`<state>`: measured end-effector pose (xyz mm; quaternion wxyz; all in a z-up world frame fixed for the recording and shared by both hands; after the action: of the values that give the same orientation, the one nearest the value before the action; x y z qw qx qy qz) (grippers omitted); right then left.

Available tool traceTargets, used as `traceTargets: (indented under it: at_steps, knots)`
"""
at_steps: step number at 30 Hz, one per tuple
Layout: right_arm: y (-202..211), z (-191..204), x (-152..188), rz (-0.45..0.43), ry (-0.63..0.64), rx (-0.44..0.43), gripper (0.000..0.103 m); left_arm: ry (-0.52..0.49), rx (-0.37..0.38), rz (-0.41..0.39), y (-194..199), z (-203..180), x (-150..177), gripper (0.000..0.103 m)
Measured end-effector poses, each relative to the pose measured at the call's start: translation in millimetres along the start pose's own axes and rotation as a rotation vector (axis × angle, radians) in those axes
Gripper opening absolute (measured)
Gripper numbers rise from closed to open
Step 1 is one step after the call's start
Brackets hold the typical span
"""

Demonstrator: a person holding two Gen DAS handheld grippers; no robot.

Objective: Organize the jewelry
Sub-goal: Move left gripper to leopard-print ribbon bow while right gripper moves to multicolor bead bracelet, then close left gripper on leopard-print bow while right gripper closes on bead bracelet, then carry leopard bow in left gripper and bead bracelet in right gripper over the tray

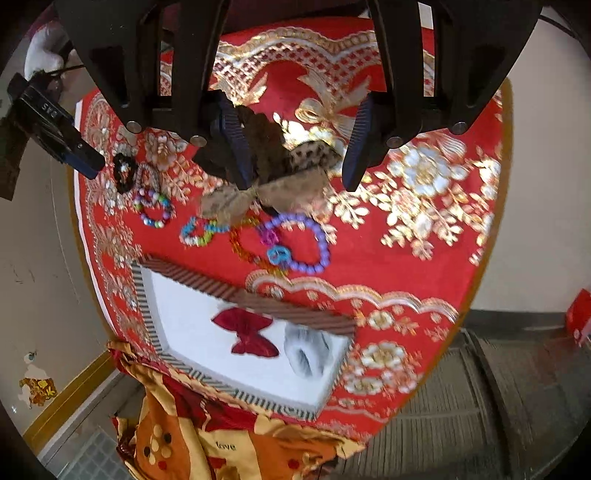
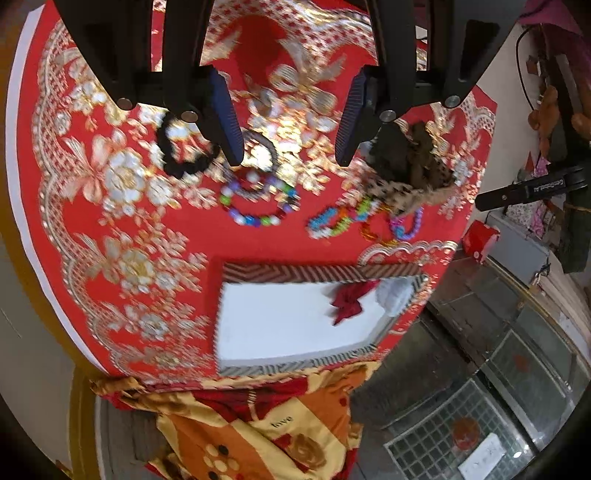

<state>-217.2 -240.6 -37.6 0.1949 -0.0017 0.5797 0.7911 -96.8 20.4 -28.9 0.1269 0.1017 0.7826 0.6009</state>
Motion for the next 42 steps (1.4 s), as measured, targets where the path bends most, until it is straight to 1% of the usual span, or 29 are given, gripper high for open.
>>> traceTargets:
  at_steps: [3, 5, 10, 17, 22, 23, 24, 25, 26, 27, 28, 29, 30, 32, 34, 36, 37, 38, 39, 42]
  knots:
    - [-5.7, -15.1, 5.2, 0.026, -0.012, 0.044, 0.049, -0.013, 0.026, 0.029, -10.6, -6.1, 4.1, 0.051]
    - [-8.2, -21.7, 5.4, 0.026, -0.012, 0.067, 0.049, -0.018, 0.039, 0.047, -17.8, -9.5, 6.9, 0.051]
    - [-14.7, -27.7, -1.3, 0.039, -0.037, 0.046, 0.049, -0.010, 0.054, 0.081, -33.5, -11.6, 8.8, 0.051]
    - [-20.8, -22.3, -12.9, 0.060, -0.001, 0.039, 0.049, 0.043, 0.084, 0.109, -53.8, -10.8, 2.3, 0.050]
    - [-26.0, -30.2, -33.0, 0.049, 0.029, 0.064, 0.049, 0.070, 0.096, 0.121, -62.4, -8.4, -2.9, 0.050]
    - [-29.1, -32.0, -39.1, 0.048, 0.040, 0.068, 0.048, 0.079, 0.104, 0.121, -63.3, -7.3, -3.7, 0.047]
    - [-32.4, -33.2, -43.1, 0.051, 0.049, 0.078, 0.046, 0.084, 0.111, 0.121, -64.1, -6.8, -4.6, 0.042]
    - [-36.8, -33.8, -47.2, 0.058, 0.061, 0.090, 0.044, 0.085, 0.110, 0.123, -64.8, -6.8, -5.4, 0.040]
    - [-44.3, -33.1, -52.2, 0.073, 0.084, 0.107, 0.041, 0.083, 0.103, 0.124, -65.6, -7.1, -5.9, 0.036]
    - [-50.0, -32.2, -55.3, 0.082, 0.100, 0.121, 0.040, 0.079, 0.097, 0.122, -66.0, -7.6, -6.4, 0.028]
    - [-55.2, -31.7, -58.0, 0.089, 0.113, 0.132, 0.040, 0.076, 0.083, 0.122, -66.6, -7.7, -6.7, 0.022]
    - [-61.8, -31.4, -60.6, 0.100, 0.129, 0.142, 0.036, 0.075, 0.073, 0.122, -67.8, -8.2, -7.5, 0.018]
    - [-68.0, -31.4, -63.2, 0.111, 0.143, 0.152, 0.031, 0.077, 0.072, 0.122, -68.7, -7.9, -8.2, 0.017]
    - [-76.1, -31.4, -68.0, 0.125, 0.165, 0.165, 0.030, 0.079, 0.085, 0.128, -69.5, -8.9, -9.0, 0.015]
    - [-81.9, -30.1, -71.7, 0.132, 0.189, 0.186, 0.028, 0.077, 0.088, 0.117, -65.6, -8.8, -8.8, 0.013]
    - [-88.6, -29.6, -74.0, 0.148, 0.215, 0.205, 0.021, 0.072, 0.085, 0.113, -60.4, -7.5, -8.4, 0.012]
    - [-89.0, -28.0, -75.0, 0.138, 0.236, 0.221, 0.017, 0.071, 0.094, 0.113, -57.3, -6.2, -7.8, 0.012]
    - [-90.1, -26.8, -75.5, 0.139, 0.250, 0.237, 0.011, 0.071, 0.103, 0.112, -53.7, -5.6, -7.6, 0.012]
    - [-90.5, -25.9, -76.0, 0.139, 0.262, 0.245, 0.009, 0.069, 0.106, 0.109, -49.5, -5.0, -7.6, 0.012]
    - [-89.9, -26.9, -77.4, 0.132, 0.259, 0.228, 0.009, 0.058, 0.111, 0.090, -34.3, -5.2, -7.7, 0.012]
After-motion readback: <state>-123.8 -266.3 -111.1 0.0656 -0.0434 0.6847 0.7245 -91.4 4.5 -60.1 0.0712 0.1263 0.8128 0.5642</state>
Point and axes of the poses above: each gripper's, at about its wrist camera, not at the fingertips, and y roughly against the way its jaws point, z to its left, x to its underside, the point moved 4 cm from there along -y, roughly the way its jaws point, and after that the axes turned 15 degrees about z, right-handed, at the moved point
